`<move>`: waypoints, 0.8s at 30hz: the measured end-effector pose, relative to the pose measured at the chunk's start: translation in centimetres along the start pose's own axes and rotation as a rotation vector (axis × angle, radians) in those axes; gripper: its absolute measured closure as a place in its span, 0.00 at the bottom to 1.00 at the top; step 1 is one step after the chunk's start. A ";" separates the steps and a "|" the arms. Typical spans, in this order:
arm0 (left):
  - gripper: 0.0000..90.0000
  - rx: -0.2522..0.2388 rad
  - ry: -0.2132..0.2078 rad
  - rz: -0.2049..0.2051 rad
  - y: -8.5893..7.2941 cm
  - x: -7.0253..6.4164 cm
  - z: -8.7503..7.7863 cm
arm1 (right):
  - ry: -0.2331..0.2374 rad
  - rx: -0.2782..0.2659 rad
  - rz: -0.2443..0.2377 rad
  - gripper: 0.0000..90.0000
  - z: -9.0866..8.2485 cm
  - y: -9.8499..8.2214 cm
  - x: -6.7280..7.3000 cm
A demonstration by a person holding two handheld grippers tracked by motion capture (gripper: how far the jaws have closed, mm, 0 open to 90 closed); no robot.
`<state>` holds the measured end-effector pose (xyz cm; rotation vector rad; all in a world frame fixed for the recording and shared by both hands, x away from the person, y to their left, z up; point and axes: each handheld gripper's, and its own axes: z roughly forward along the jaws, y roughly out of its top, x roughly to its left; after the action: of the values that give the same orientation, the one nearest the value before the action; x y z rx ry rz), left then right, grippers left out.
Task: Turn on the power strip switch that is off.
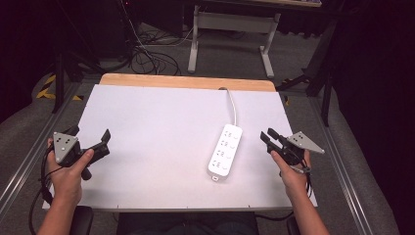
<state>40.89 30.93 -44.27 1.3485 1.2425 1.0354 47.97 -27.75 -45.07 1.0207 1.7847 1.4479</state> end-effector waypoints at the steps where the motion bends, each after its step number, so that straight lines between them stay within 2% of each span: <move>1: 0.04 0.000 -0.001 -0.001 0.0 0.0 0.0 | -0.002 -0.002 -0.006 0.73 0.0 0.0 0.0; 3: 0.04 0.000 -0.001 -0.003 0.0 0.0 0.0 | -0.003 -0.010 -0.009 0.74 -0.1 0.1 0.1; 7: 0.04 0.002 -0.004 0.001 0.0 0.0 0.0 | 0.014 -0.017 -0.007 0.89 -0.3 0.2 0.1; 10: 0.04 0.003 -0.006 0.002 0.0 0.0 0.0 | 0.042 -0.010 0.018 0.99 -0.6 0.5 0.1; 17: 0.05 0.004 -0.007 0.000 0.0 0.0 0.0 | 0.066 0.023 0.047 1.00 -1.1 1.1 0.3; 24: 0.05 0.006 -0.009 -0.005 0.0 0.0 0.1 | 0.089 0.064 0.041 1.00 -1.0 1.3 0.5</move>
<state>40.99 30.94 -44.32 1.3526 1.2429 1.0222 47.10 -27.69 -43.58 1.0456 1.8937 1.4906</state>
